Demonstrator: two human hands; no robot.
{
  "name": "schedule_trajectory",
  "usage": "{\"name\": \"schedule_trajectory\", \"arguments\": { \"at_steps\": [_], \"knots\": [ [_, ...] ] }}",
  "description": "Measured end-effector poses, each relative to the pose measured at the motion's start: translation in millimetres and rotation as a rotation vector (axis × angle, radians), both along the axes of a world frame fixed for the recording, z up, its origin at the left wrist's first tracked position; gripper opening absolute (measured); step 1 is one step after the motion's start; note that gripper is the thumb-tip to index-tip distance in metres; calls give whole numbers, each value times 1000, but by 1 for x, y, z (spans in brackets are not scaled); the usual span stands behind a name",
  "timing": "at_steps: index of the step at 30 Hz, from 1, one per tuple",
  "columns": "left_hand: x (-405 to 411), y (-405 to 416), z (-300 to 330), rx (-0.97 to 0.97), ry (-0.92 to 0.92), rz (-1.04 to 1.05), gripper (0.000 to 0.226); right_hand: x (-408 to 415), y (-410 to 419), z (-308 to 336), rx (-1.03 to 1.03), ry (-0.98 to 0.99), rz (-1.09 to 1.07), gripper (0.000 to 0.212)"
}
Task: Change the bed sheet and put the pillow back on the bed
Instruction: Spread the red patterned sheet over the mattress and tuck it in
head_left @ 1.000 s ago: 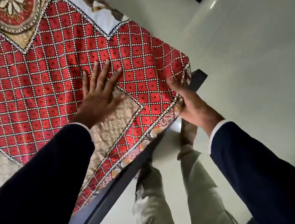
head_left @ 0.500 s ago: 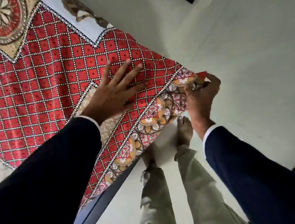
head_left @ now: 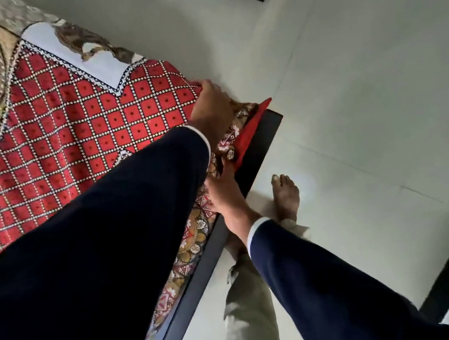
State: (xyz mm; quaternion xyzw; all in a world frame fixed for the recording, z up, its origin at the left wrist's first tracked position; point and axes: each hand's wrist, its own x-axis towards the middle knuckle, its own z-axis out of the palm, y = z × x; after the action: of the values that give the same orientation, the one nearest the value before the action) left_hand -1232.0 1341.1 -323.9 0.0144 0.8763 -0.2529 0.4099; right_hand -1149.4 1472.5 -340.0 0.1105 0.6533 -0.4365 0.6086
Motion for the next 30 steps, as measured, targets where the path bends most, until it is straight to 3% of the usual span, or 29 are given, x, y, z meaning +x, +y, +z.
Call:
{"name": "schedule_trajectory", "arguments": {
  "at_steps": [5, 10, 13, 18, 22, 24, 27, 29, 30],
  "knots": [
    [-30, -9, 28, 200, -118, 266, 31, -28, -13, -10, 64, -227, -240, 52],
    [-39, -25, 65, 273, -97, 290, 28, -41, -29, -9, -23, -350, -376, 68],
    [-39, -34, 76, 273, -94, 241, 23, -63, -60, 5, -168, -317, -390, 60],
    [-33, -49, 71, 332, 15, 290, 36, -110, -95, 0, -249, -327, -246, 37],
    [-5, -56, 55, 572, 117, 452, 48, -146, -101, -16, -265, -278, -13, 57],
    [31, -56, 47, 658, 331, 413, 47, -154, -110, -18, -253, -103, 164, 49],
    [112, -44, 38, 594, 674, 402, 48, -143, -117, -23, -170, 392, 371, 33],
    [169, -16, 38, 537, 855, 598, 43, -126, -102, -19, -55, 568, 222, 19],
    [199, 4, 39, 488, 933, 755, 40, -110, -91, -7, -48, 545, 98, 14]
  ]
}}
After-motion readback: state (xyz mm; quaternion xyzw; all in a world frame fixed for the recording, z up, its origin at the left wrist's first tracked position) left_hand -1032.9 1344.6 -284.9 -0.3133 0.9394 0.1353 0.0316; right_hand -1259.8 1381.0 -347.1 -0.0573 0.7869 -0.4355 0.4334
